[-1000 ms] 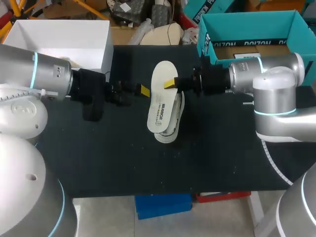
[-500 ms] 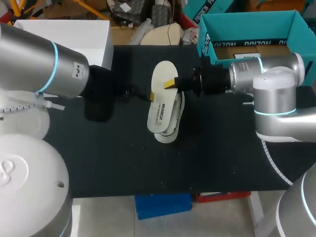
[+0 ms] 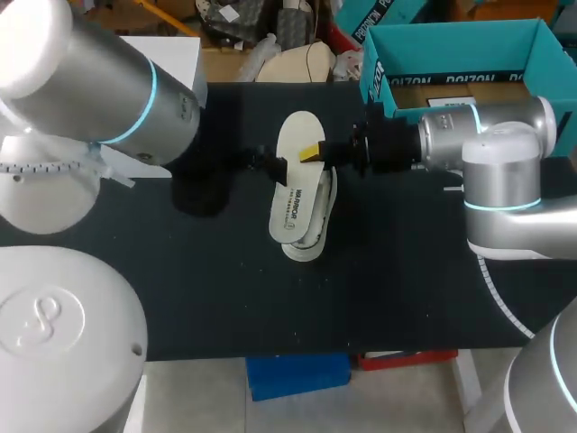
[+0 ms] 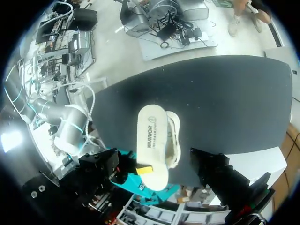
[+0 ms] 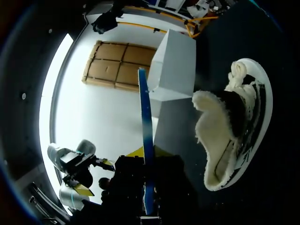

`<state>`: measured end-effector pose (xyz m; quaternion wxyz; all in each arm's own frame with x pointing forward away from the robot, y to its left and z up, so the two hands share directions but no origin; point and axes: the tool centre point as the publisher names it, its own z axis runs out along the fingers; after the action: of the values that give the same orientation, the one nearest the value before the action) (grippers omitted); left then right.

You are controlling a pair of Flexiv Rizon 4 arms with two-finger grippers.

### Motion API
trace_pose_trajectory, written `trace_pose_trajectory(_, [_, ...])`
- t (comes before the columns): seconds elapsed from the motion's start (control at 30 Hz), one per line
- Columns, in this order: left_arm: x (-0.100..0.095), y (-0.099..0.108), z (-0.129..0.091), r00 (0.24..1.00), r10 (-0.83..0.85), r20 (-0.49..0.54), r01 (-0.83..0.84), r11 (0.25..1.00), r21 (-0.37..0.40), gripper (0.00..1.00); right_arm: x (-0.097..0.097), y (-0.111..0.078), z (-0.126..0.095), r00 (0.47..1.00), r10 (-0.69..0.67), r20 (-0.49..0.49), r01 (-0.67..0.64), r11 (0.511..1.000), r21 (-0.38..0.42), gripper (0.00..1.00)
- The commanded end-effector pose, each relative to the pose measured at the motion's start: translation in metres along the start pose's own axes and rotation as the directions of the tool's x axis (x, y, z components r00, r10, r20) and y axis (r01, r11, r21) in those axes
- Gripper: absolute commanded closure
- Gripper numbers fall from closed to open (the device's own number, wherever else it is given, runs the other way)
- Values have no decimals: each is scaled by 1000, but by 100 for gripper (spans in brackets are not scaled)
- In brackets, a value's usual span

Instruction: Take the shoe out of the shoebox, open the shoe tongue, remove and reinsert the insole, then place the shoe into the shoebox

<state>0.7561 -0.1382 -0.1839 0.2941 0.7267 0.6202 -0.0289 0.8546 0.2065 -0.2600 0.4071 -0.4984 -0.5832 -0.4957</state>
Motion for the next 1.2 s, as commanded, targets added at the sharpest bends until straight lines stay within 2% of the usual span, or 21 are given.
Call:
trace_pose_trajectory(0.03, [-10,5,8,950,21,-311,-10,999,39,0,0,0,1,1000,1,2,-1,1000,-1,100])
trace_pose_trajectory(0.13, [-13,3,15,938,43,-345,-21,997,68,0,0,0,1,1000,1,2,-1,1000,-1,100])
trace_pose_trajectory(0.4, [-15,-1,33,931,62,-361,-10,990,143,0,0,0,1,1000,1,2,-1,1000,-1,100])
trace_pose_trajectory(0.6, [-17,6,43,930,57,-363,6,985,171,0,0,0,1,1000,1,2,-1,1000,-1,100])
trace_pose_trajectory(0.87, [-23,33,51,932,62,-356,6,982,186,0,0,0,1,1000,1,2,-1,1000,-1,100])
trace_pose_trajectory(1.2, [-17,86,59,933,34,-357,26,986,162,0,0,0,1,1000,1,2,-1,1000,-1,100])
